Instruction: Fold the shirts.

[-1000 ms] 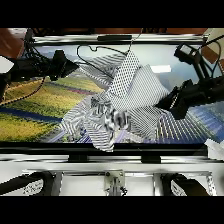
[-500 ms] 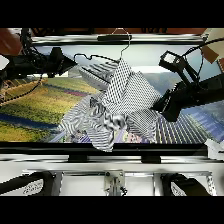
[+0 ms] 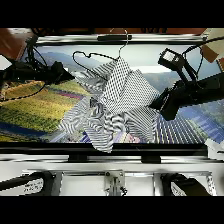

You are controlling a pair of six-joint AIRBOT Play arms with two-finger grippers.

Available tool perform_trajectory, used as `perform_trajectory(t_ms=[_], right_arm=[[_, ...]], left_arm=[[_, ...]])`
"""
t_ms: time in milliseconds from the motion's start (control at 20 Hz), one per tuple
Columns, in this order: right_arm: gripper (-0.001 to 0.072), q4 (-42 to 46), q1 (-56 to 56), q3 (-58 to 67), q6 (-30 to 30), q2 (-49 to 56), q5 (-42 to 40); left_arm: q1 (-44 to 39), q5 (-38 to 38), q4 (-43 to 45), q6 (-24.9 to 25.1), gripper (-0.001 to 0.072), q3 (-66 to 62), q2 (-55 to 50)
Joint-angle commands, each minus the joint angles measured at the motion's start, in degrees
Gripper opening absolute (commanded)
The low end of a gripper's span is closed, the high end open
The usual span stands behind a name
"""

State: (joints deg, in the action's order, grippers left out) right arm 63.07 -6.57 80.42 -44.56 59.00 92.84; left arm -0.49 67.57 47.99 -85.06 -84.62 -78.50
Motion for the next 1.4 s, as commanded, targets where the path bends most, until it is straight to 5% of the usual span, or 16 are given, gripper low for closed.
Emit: perform_trajectory(t_ms=[0, 200, 600, 900, 1350], right_arm=[[0.0059, -1.18, -0.09, 0.04, -0.04, 0.0, 1.62], [0.006, -1.22, -0.09, 0.04, -0.13, 0.0, 3.61], [0.0059, 0.42, -0.09, 0.02, -2.38, 0.0, 5.42], [0.0059, -1.31, -0.09, 0.04, -4.68, -0.02, 7.93], [0.0059, -0.07, -0.09, 0.04, -8.31, -2.97, 10.82]], left_arm=[[0.22, -35.36, 2.97, 0.11, 0.0056, 0.0, -1.88], [0.22, -47.23, 1.86, -3.1, 0.0056, 0.0, -2.01], [0.22, -55.19, 1.27, -3.06, 0.0056, -1.7, -1.9], [-1.57, -54.53, 0.87, -2.36, 0.0055, -2.38, -1.73], [-2.27, -48.72, 1.36, 8.39, 0.0056, -2.36, -1.88]])
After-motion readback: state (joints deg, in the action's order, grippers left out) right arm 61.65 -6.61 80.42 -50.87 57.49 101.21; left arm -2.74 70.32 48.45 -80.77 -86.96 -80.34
